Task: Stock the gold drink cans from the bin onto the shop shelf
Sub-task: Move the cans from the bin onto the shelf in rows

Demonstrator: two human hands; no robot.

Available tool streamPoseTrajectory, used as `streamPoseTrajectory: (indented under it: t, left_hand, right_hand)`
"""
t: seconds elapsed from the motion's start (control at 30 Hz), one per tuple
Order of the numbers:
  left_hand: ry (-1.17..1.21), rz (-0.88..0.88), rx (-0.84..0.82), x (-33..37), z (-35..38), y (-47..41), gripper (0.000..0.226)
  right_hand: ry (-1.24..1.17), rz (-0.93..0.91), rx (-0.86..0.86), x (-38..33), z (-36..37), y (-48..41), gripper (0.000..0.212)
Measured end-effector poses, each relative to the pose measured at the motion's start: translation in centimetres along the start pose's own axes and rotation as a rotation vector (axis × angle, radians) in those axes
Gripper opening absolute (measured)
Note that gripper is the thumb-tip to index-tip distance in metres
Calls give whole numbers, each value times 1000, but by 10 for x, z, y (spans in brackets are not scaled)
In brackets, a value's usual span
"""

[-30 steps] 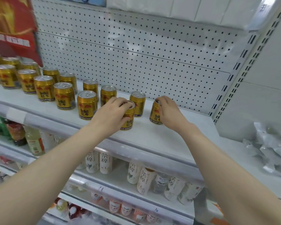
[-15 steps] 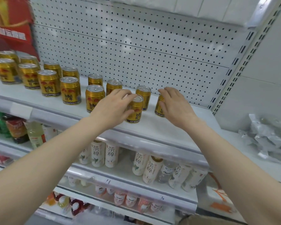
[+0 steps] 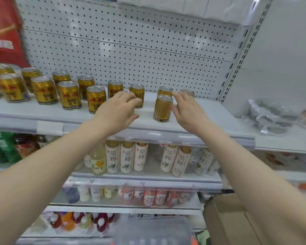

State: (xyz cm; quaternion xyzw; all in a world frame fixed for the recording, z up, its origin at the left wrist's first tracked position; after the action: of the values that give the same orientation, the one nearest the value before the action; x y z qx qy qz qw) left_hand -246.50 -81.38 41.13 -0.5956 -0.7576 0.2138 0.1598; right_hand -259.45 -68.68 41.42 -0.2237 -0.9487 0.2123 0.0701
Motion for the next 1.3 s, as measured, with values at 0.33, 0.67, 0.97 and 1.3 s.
streamPoseTrajectory:
  t: [0.33,0.67,0.97,1.3]
  left_hand:
    - [45,-95,-58,-43,10,-88,52]
    - [30,-144,-378,-62,80,-159,58]
    - [85,-92,-410,-68,99,-174,54]
    - [96,-105,-329,-72,91,-176,57]
  right_hand:
    - [-149,150,-87,50,13,-90,45]
    - [-167,141,-425,73,75,-143,49]
    - [-185,119,-318,70,74,-153,43]
    - [-199,103,-345,67,85,-153,47]
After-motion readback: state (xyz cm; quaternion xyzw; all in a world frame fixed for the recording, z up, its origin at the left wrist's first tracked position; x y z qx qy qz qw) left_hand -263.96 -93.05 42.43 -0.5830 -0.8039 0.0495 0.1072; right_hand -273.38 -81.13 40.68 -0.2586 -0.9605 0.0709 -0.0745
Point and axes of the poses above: each hand's wrist, its own y-axis away from the middle knuckle, its own z-axis out of the palm, x = y × z, the point moved 10 cm from there along -y, towards the middle knuckle, and after that the axes turned 7 degrees about -z, right-handed, at the moved point
